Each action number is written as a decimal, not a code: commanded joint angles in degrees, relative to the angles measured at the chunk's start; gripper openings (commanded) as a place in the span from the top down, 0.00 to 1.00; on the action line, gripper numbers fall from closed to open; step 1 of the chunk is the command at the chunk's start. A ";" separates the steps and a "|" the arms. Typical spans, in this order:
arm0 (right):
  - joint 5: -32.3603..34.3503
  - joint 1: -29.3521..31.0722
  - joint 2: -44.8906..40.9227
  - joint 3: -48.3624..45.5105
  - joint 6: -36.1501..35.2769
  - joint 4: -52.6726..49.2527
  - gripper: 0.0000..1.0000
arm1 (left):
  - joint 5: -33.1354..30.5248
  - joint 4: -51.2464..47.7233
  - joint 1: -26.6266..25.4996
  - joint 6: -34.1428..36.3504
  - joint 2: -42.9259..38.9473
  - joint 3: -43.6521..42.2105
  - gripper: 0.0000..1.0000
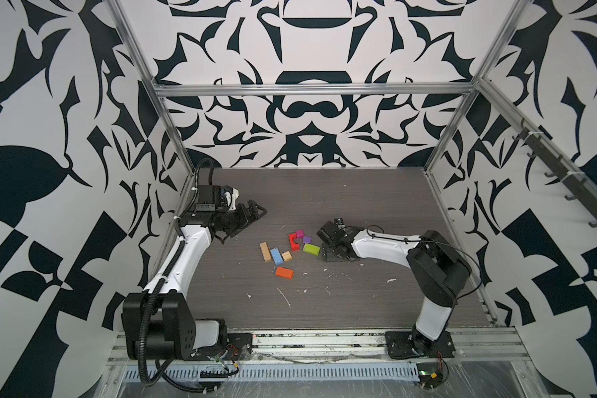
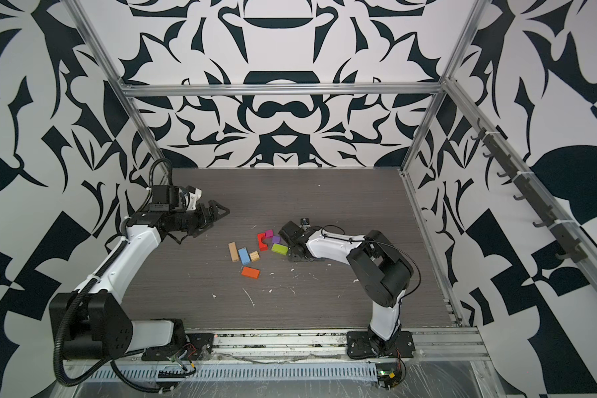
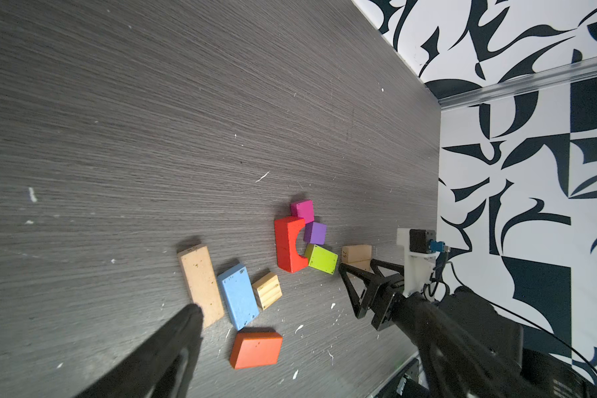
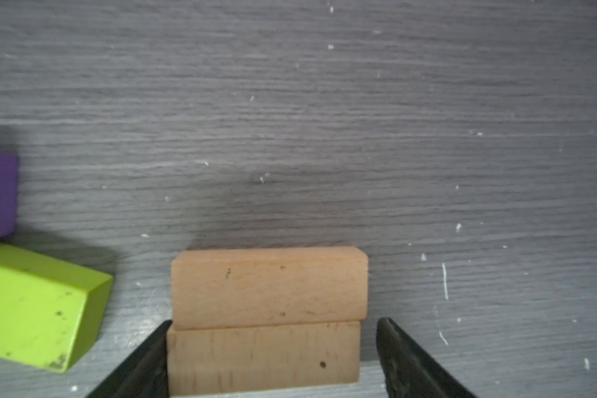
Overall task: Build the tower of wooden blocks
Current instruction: 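Set the bar down against the tan bar and open the right gripper, then raise the right gripper off the two bars while the left arm swings toward the pile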
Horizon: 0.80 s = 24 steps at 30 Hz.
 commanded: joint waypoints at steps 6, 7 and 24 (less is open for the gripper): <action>3.08 -0.53 0.68 -0.35 -0.97 -5.10 0.13 | 0.13 -0.32 0.26 0.19 -0.51 -0.90 0.01; 3.18 -0.61 0.67 -0.34 -0.92 -5.14 0.13 | 0.15 -0.39 0.30 0.23 -0.51 -0.80 0.01; 0.67 -0.61 -0.30 -1.18 -2.89 -2.28 0.09 | 0.17 -0.39 0.31 0.23 -0.40 -0.87 0.01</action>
